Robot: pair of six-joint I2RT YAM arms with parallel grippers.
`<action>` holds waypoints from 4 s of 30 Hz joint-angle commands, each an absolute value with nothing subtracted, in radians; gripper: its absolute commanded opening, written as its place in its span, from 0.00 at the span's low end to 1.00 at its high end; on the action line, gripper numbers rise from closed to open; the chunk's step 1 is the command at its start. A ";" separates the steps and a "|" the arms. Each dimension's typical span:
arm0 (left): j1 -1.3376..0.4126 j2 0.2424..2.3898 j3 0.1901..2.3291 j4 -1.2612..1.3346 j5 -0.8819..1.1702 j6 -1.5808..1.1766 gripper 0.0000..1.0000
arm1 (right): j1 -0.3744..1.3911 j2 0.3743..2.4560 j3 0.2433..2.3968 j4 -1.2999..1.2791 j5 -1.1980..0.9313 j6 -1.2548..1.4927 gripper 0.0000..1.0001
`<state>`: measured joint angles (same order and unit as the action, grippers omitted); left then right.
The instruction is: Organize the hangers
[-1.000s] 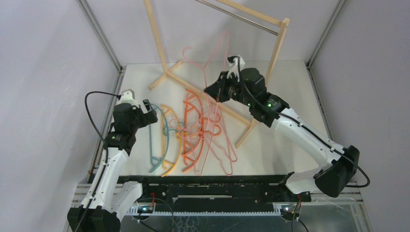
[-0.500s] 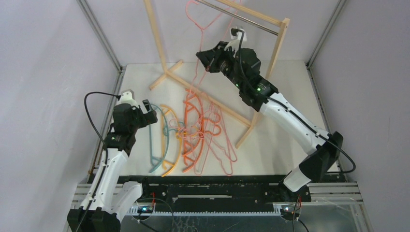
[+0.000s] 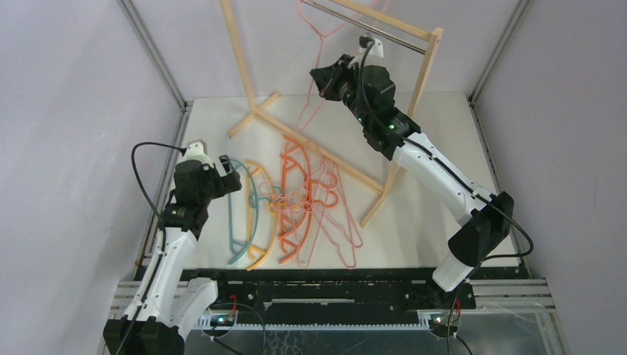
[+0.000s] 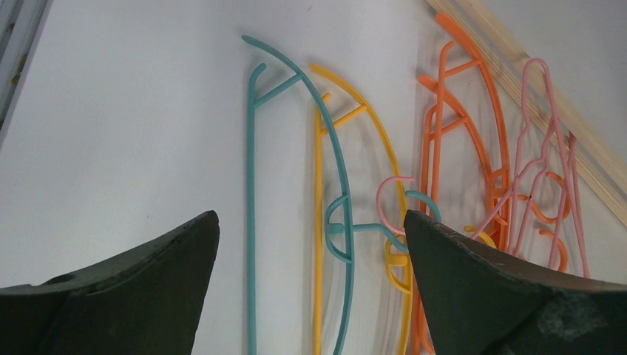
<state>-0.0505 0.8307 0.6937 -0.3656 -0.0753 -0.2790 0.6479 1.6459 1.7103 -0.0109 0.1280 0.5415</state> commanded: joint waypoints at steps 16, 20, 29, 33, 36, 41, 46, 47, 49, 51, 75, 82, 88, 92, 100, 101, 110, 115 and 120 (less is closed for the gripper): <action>-0.057 0.869 0.700 -0.341 -0.069 -0.250 1.00 | 0.588 1.509 1.551 0.025 0.247 0.576 0.02; -0.056 0.869 0.700 -0.339 -0.071 -0.252 1.00 | 0.590 1.488 1.541 0.000 0.245 0.564 0.45; -0.055 0.877 0.688 -0.317 -0.062 -0.264 1.00 | 0.648 1.401 1.528 -0.073 0.319 0.467 0.84; -0.056 0.873 0.681 -0.307 -0.071 -0.273 1.00 | 0.736 1.329 1.522 -0.175 0.327 0.367 0.84; -0.057 0.874 0.675 -0.296 -0.077 -0.286 1.00 | 0.805 1.298 1.501 -0.328 0.304 0.292 0.83; -0.057 0.876 0.666 -0.277 -0.077 -0.297 1.00 | 0.894 1.249 1.303 -0.519 0.218 0.206 0.79; -0.056 0.892 0.672 -0.276 -0.067 -0.287 1.00 | 0.942 1.255 1.108 -0.556 0.133 0.221 0.72; -0.056 0.895 0.674 -0.276 -0.065 -0.285 1.00 | 0.947 1.266 1.078 -0.548 0.129 0.224 0.71; -0.056 0.897 0.680 -0.277 -0.061 -0.285 1.00 | 0.951 1.299 1.031 -0.522 0.118 0.242 0.71; -0.056 0.895 0.685 -0.279 -0.059 -0.285 1.00 | 0.952 1.333 0.998 -0.493 0.103 0.259 0.70; -0.056 0.845 0.649 -0.321 -0.092 -0.278 1.00 | 0.923 1.620 0.945 -0.348 0.181 0.224 0.60; -0.057 0.852 0.646 -0.321 -0.087 -0.286 0.99 | 0.900 1.634 0.913 -0.309 0.150 0.230 0.54; -0.056 0.857 0.657 -0.317 -0.087 -0.286 1.00 | 0.896 1.654 0.911 -0.295 0.126 0.230 0.28; -0.056 0.861 0.665 -0.321 -0.089 -0.283 1.00 | 0.896 1.634 0.910 -0.299 0.096 0.228 0.12; -0.056 0.863 0.693 -0.336 -0.098 -0.279 1.00 | 0.886 1.433 0.993 -0.426 -0.044 0.239 0.00; -0.057 0.864 0.696 -0.336 -0.097 -0.279 1.00 | 0.885 1.405 1.016 -0.438 -0.066 0.246 0.00; -0.056 0.885 0.717 -0.326 -0.080 -0.294 1.00 | 0.821 1.264 1.128 -0.501 -0.134 0.348 0.00; -0.057 0.883 0.717 -0.324 -0.082 -0.294 0.99 | 0.703 1.181 1.127 -0.478 -0.235 0.428 0.00; -0.057 0.879 0.704 -0.315 -0.079 -0.309 1.00 | 0.646 1.115 1.126 -0.438 -0.241 0.467 0.00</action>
